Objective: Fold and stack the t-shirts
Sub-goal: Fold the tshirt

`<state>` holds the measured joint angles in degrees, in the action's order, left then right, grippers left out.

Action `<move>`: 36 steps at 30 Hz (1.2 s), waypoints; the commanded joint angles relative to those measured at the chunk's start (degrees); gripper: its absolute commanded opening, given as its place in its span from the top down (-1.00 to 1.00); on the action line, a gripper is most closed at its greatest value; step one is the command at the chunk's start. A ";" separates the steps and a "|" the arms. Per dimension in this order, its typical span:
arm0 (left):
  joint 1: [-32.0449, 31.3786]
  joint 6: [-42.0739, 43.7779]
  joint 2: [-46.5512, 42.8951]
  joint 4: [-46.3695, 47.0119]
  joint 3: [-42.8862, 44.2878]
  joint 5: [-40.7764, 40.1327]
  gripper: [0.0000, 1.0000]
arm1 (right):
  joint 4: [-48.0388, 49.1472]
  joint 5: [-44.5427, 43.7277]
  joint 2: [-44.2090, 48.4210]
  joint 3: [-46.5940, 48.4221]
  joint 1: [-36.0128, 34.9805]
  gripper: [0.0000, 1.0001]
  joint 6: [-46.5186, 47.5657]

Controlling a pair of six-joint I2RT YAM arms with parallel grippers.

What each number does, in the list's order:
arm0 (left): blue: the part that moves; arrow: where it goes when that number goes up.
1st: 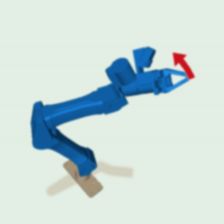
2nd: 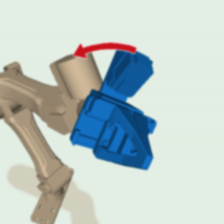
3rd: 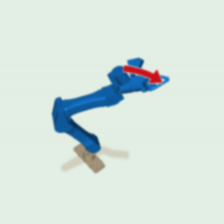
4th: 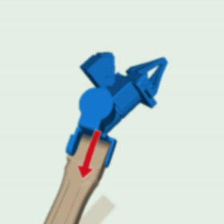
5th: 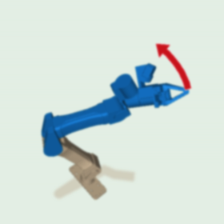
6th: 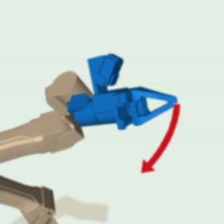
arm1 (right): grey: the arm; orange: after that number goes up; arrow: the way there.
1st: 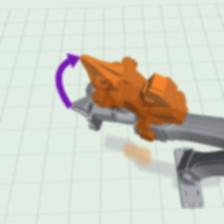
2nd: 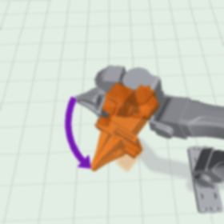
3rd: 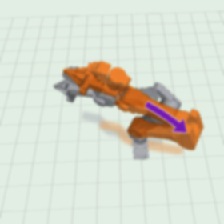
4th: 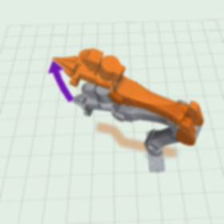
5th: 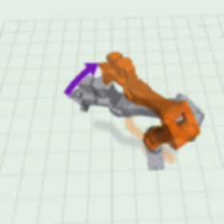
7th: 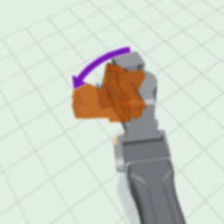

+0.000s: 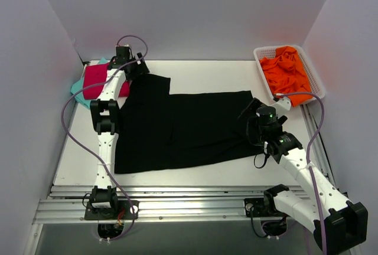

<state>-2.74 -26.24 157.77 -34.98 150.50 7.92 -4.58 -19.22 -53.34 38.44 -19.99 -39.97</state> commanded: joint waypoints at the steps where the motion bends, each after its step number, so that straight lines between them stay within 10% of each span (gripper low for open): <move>1: 0.46 1.98 -2.10 1.83 -1.24 -0.03 -0.88 | -1.31 -0.55 1.75 -0.55 -0.40 -0.97 0.77; 6: 0.37 1.72 -6.52 7.66 -6.63 -0.01 -0.88 | -0.78 -1.26 1.84 -1.17 -0.40 -0.97 0.94; 11: 0.54 2.77 1.74 -2.10 9.44 -2.39 -0.88 | 1.32 -0.11 -0.45 -1.26 -0.40 -0.97 0.94; 17: 0.37 2.86 -9.49 13.53 -9.78 -4.05 -0.88 | 2.91 -0.29 -3.08 -1.35 -0.31 -0.97 1.56; 22: 0.37 3.74 2.08 -2.36 12.61 -5.20 -0.88 | 4.05 0.50 -4.31 -1.52 -0.14 -0.97 1.91; 36: -0.16 2.60 5.35 -1.94 8.24 -5.81 -0.88 | 5.99 3.66 -3.70 -2.49 0.74 -0.98 2.44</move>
<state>-2.63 -23.29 163.57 -34.92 159.35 3.03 0.25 -16.32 -58.26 36.01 -19.81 -38.68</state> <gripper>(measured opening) 0.938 0.991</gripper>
